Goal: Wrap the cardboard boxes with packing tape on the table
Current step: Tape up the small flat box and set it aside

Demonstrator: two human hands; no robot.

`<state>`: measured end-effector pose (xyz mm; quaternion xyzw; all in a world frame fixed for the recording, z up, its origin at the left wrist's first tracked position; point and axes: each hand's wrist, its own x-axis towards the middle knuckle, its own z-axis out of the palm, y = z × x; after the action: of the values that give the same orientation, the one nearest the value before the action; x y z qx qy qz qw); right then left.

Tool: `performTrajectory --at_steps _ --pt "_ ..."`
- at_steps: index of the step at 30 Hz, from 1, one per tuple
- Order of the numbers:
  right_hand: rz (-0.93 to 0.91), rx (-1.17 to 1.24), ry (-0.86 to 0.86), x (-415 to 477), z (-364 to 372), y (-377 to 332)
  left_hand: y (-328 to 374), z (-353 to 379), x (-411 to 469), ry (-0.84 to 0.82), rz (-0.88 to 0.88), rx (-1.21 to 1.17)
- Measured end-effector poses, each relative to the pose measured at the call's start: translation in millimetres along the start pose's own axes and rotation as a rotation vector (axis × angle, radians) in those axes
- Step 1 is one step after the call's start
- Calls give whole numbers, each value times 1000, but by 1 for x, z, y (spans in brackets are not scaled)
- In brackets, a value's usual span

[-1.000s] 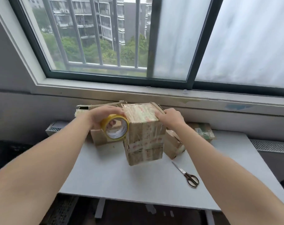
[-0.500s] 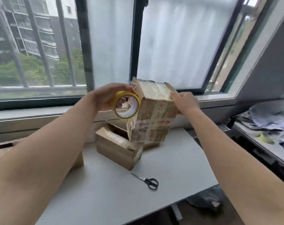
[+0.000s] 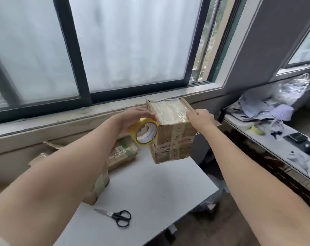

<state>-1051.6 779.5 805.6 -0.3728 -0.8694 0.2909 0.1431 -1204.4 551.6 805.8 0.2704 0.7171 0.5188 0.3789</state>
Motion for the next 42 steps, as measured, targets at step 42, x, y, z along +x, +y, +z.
performTrajectory --at_steps 42 --pt "0 127 -560 24 268 -49 -129 -54 -21 497 -247 -186"
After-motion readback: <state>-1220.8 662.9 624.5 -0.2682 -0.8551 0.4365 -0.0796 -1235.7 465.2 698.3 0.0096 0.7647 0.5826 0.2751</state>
